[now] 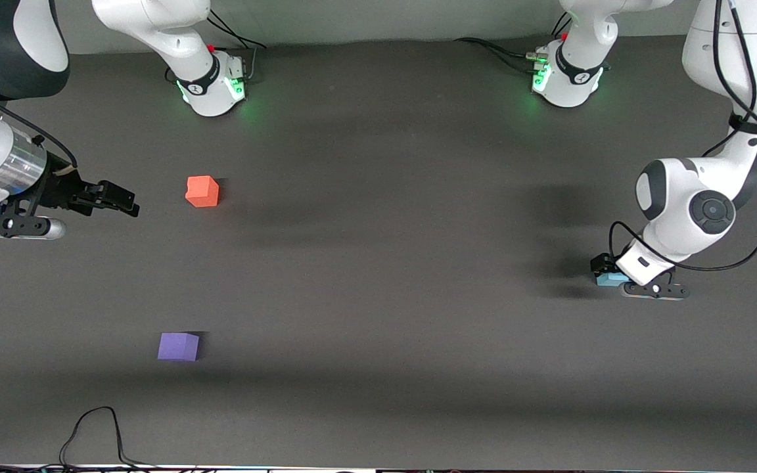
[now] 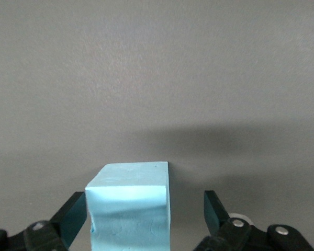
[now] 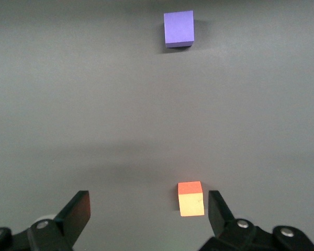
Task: Place blue block between orange and purple blocks
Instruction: 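Close the left gripper on the light-blue block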
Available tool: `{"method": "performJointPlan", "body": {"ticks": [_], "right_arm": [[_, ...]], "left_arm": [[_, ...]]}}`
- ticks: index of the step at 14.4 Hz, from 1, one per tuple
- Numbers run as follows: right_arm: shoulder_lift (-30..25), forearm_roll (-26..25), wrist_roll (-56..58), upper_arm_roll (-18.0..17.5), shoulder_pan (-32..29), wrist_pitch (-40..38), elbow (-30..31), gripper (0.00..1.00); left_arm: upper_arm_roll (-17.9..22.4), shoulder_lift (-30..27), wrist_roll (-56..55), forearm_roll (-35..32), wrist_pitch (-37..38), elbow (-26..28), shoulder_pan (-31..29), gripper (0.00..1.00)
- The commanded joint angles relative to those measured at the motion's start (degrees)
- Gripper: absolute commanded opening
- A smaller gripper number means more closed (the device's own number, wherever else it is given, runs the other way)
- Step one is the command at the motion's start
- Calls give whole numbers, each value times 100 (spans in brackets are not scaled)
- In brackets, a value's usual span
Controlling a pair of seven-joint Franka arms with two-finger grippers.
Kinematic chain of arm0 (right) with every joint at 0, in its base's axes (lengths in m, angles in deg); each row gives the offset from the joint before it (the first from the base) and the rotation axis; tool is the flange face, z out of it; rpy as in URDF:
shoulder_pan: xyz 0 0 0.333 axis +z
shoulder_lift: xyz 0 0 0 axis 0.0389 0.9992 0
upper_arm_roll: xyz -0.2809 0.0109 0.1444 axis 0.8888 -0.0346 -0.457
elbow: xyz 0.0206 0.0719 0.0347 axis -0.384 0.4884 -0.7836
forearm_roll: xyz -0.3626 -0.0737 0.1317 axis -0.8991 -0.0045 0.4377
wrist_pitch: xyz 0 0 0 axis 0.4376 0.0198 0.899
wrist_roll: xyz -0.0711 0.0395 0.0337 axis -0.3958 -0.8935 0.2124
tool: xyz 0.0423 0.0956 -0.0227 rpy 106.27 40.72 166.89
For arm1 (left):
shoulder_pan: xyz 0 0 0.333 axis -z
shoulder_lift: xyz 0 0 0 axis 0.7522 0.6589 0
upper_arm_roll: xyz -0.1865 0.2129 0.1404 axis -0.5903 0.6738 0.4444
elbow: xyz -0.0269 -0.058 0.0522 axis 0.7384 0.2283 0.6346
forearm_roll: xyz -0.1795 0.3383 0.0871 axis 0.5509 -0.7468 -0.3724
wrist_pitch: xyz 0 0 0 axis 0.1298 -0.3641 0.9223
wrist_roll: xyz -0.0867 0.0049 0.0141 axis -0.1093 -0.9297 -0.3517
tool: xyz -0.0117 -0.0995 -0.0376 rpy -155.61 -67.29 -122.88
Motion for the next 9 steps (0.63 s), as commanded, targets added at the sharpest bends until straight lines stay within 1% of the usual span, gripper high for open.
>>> {"method": "performJointPlan", "body": {"ticks": [1, 3, 6, 7, 8, 9], "right_arm": [[-1, 10, 99, 25, 31, 7, -28, 100], [-1, 10, 107, 16, 31, -1, -19, 100], [-1, 10, 107, 25, 31, 7, -19, 100], [-1, 10, 107, 25, 31, -1, -19, 100], [-1, 10, 107, 25, 31, -1, -19, 100], [-1, 10, 107, 25, 31, -1, -19, 100]], "left_arm": [[14, -116, 222, -63, -309, 372, -120, 100], [14, -99, 231, -72, -407, 496, -182, 100], [-4, -90, 231, -72, -390, 496, -174, 100], [-4, -82, 231, -63, -372, 496, -165, 88], [-4, -90, 231, -63, -364, 488, -156, 61], [-4, -82, 223, -63, -355, 453, -156, 48]]}}
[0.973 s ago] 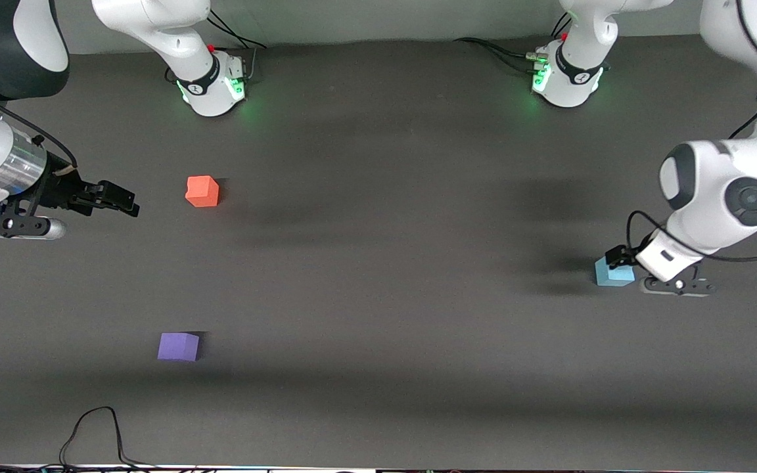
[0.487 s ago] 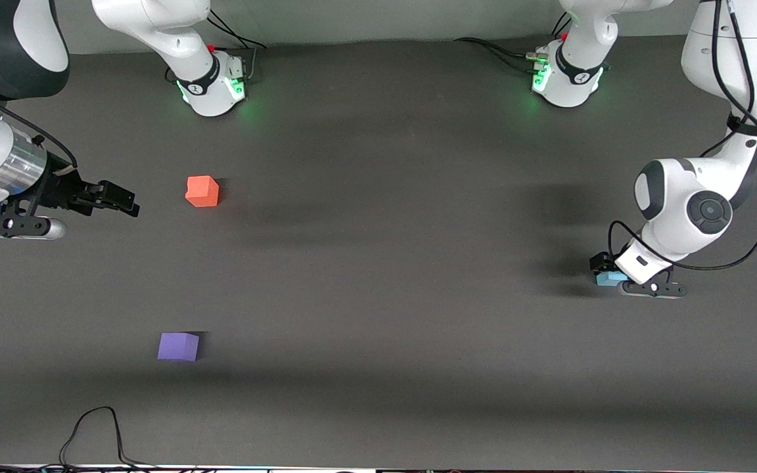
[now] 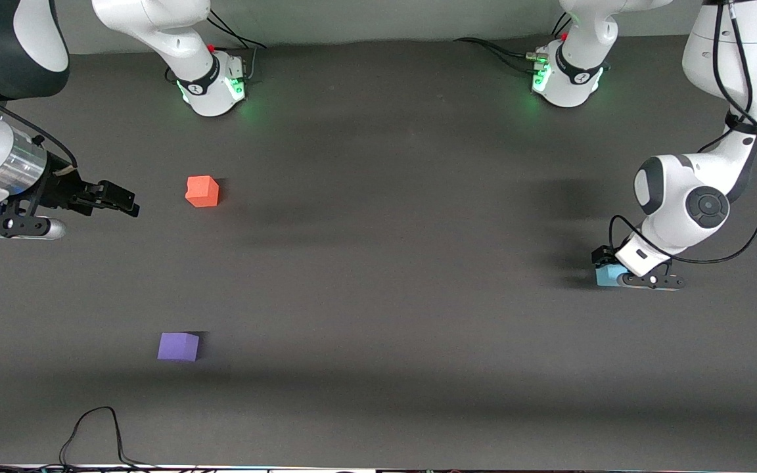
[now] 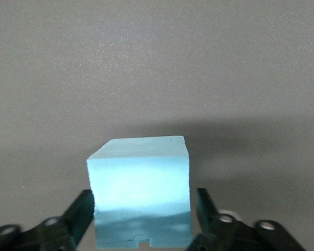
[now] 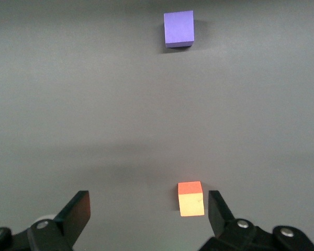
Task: Place blue block between orange and purple blocks
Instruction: 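Carry the light-blue block with the left gripper to the table's middle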
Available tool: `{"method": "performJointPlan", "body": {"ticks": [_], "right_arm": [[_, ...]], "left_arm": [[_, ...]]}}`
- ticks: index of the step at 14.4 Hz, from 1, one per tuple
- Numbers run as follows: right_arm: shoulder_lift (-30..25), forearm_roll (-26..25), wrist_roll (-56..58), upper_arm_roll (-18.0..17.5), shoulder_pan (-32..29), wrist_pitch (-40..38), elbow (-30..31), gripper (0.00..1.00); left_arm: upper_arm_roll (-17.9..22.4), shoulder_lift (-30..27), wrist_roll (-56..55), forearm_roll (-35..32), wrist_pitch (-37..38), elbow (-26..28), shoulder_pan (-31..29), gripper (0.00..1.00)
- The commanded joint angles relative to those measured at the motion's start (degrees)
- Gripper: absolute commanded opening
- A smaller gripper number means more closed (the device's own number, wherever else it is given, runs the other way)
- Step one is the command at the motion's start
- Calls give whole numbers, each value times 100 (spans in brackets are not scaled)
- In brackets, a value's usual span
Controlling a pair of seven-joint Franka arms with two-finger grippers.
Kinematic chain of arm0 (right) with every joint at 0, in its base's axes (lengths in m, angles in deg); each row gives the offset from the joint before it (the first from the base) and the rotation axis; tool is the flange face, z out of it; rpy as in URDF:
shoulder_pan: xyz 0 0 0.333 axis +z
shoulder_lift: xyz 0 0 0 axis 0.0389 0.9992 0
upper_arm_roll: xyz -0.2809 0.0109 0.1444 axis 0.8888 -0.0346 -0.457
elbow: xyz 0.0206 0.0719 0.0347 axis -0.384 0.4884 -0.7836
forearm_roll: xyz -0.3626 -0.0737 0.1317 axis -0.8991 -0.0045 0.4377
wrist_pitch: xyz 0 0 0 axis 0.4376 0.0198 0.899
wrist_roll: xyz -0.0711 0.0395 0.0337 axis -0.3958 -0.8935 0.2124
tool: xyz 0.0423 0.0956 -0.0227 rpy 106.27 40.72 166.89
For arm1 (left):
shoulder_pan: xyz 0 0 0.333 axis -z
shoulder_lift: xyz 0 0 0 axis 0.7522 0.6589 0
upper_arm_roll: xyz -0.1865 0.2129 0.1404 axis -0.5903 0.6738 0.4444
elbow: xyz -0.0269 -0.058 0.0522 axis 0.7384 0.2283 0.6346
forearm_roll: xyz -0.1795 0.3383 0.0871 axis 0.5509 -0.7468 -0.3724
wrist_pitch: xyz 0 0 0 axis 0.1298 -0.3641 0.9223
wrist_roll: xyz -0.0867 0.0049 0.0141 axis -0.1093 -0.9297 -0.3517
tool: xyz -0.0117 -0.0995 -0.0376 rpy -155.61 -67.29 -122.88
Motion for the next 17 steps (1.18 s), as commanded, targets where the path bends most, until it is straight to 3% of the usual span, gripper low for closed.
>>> {"method": "performJointPlan", "body": {"ticks": [1, 3, 5, 9, 13, 17], "right_arm": [[-1, 10, 107, 17, 30, 7, -19, 100], [-1, 10, 107, 26, 30, -1, -19, 100], [-1, 10, 107, 26, 30, 7, -19, 100], [-1, 10, 107, 26, 30, 7, -19, 100], [-1, 10, 107, 26, 30, 7, -28, 100], [-1, 10, 107, 17, 30, 7, -28, 100]], "left_arm": [[-5, -97, 65, -53, -53, 37, -11, 37], [-5, -97, 73, -44, -36, 2, -20, 30], [-5, -132, 65, -44, 304, -313, -20, 30], [-144, -474, -250, 35, 2316, -1315, 172, 30], [-829, -783, -1943, 44, 3004, -1623, 988, 28], [-1340, -258, -3886, 35, 3032, -2588, 2086, 28]]}}
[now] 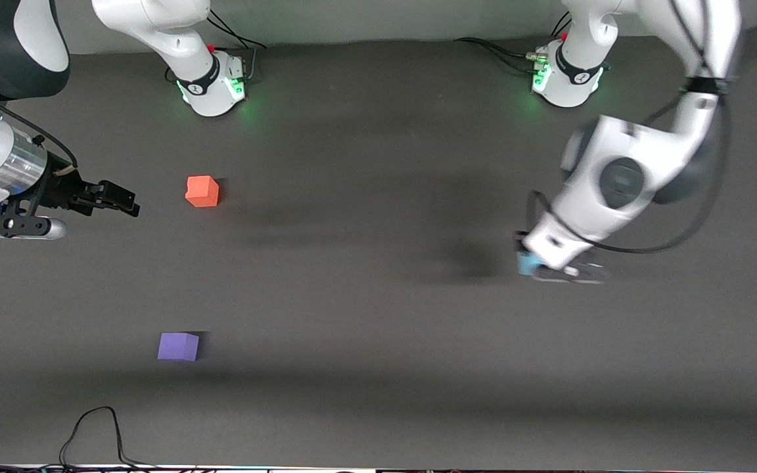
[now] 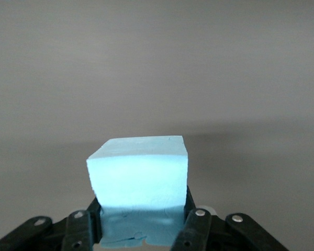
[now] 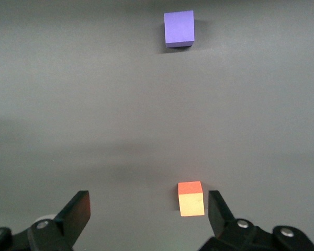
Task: Place blue block between orange and purple blocks
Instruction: 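Carry the light-blue block with the left gripper to the table's middle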
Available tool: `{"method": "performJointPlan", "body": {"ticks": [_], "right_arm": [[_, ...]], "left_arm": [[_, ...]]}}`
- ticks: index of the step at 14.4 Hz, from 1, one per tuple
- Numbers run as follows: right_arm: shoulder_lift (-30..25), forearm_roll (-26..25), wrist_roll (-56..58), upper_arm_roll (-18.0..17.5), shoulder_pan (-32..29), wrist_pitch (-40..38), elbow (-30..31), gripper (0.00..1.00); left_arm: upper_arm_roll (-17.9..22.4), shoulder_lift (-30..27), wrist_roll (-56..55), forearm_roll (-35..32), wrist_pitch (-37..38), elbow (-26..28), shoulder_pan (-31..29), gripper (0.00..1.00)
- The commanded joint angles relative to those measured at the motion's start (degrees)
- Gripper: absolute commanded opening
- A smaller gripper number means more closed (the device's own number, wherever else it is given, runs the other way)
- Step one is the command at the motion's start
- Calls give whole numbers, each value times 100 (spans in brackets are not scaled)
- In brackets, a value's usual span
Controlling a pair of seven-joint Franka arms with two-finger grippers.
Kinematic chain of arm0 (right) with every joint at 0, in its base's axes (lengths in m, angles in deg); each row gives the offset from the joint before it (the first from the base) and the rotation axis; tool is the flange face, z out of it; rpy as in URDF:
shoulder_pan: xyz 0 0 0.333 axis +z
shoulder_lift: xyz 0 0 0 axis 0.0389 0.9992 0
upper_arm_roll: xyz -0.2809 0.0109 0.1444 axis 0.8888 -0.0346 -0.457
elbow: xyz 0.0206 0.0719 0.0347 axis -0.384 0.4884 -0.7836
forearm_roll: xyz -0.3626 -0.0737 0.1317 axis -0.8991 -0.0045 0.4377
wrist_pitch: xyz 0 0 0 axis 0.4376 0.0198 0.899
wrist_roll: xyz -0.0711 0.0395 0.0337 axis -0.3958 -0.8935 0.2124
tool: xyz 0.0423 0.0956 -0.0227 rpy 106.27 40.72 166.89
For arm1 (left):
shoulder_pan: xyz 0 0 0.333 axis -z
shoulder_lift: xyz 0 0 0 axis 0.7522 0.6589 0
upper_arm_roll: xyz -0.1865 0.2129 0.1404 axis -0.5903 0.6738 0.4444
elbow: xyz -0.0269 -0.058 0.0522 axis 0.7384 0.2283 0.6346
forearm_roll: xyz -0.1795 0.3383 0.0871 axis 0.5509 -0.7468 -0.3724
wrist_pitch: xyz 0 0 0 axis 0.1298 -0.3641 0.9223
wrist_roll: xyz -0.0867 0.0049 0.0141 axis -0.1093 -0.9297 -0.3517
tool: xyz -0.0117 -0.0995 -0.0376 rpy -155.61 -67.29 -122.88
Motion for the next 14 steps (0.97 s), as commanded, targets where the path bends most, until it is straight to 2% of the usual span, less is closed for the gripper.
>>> {"method": "performJointPlan", "body": {"ticks": [1, 5, 8, 11, 14], "right_arm": [[-1, 10, 107, 26, 26, -1, -29, 100], [8, 10, 116, 26, 26, -1, -29, 100], [8, 10, 116, 26, 26, -1, -29, 100], [-1, 10, 116, 26, 26, -1, -29, 100], [8, 10, 116, 26, 26, -1, -20, 100]], "left_arm": [[-7, 675, -1164, -23, 92, -937, 886, 28], [2, 1861, -2361, -295, 74, -2151, 2065, 27], [11, 2626, -2802, -515, 65, -2775, 2541, 27], [29, 3137, -2978, -516, 30, -3119, 2753, 28], [37, 3401, -3067, -708, -312, -3120, 2815, 30]]}}
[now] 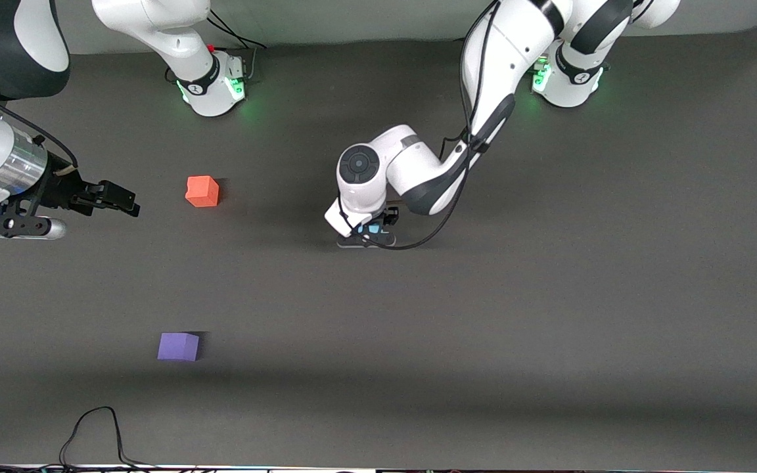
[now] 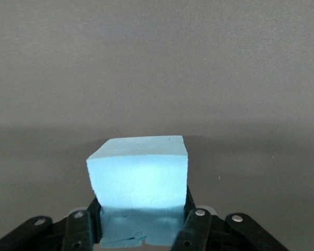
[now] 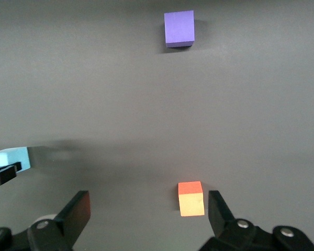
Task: Place blue block between orange and purple blocks
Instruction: 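Carry the light-blue block with the left gripper to the table's middle, then release the blue block with the left gripper while the right gripper moves out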
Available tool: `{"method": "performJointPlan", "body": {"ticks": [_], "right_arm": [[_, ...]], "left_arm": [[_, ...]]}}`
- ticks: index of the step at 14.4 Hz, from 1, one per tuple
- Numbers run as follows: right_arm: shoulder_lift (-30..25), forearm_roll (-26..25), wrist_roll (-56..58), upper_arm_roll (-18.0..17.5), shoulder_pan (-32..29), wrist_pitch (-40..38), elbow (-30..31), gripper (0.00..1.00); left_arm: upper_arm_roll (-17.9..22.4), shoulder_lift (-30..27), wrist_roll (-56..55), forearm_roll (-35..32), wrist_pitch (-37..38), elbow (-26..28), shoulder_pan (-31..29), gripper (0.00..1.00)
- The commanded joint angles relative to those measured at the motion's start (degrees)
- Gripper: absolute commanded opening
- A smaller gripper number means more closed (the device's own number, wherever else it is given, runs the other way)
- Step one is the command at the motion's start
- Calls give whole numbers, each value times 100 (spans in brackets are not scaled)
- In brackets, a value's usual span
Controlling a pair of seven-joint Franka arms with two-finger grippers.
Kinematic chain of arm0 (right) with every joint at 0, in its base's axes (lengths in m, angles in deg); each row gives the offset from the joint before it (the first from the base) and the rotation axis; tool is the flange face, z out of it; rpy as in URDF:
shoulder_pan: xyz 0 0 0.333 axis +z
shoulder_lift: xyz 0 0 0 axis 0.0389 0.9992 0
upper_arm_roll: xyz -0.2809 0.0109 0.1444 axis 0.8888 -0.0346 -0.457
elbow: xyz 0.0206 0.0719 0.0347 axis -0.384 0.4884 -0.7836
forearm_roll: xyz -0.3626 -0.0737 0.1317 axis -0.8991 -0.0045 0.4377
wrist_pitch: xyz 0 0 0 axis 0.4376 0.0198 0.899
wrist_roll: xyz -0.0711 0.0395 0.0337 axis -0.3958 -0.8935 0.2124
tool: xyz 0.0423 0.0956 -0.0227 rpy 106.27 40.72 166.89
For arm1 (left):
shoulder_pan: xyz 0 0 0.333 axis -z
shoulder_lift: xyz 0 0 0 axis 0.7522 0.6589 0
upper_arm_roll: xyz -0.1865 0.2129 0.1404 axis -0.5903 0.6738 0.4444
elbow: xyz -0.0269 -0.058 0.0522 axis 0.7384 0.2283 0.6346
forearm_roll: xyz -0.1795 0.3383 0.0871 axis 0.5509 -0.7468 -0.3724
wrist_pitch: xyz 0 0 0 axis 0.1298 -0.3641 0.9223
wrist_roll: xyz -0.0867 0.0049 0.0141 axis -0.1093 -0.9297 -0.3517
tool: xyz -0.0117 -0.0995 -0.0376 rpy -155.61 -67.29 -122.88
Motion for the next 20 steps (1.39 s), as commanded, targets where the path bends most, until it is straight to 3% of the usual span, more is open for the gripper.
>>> {"method": "performJointPlan", "body": {"ticks": [1, 3, 4, 8, 10, 13, 16, 20], "right_arm": [[8, 10, 116, 26, 25, 7, -22, 100], [-1, 10, 107, 26, 25, -1, -31, 100], [8, 10, 107, 18, 25, -1, -23, 100], [8, 10, 116, 26, 25, -1, -31, 100], [8, 19, 107, 26, 33, -1, -31, 100], [-10, 28, -120, -61, 208, -19, -49, 100], [8, 28, -340, -53, 971, -256, -32, 100], [559, 28, -2341, -61, 2456, 278, -189, 100]], "left_arm": [[87, 235, -198, -231, -80, -264, 132, 39], [87, 217, -180, -257, -10, -264, 132, 96], [87, 191, -172, -274, 51, -264, 114, 100], [-44, -413, 3, -187, 857, -448, -508, 100], [-307, -809, 607, 163, 1517, -589, -1174, 100], [-378, -1451, 1845, 726, 2333, -554, -2334, 100], [-352, -1926, 2980, 728, 3450, -537, -3407, 100], [-335, -2541, 4536, 543, 4234, -423, -4524, 100]]}}
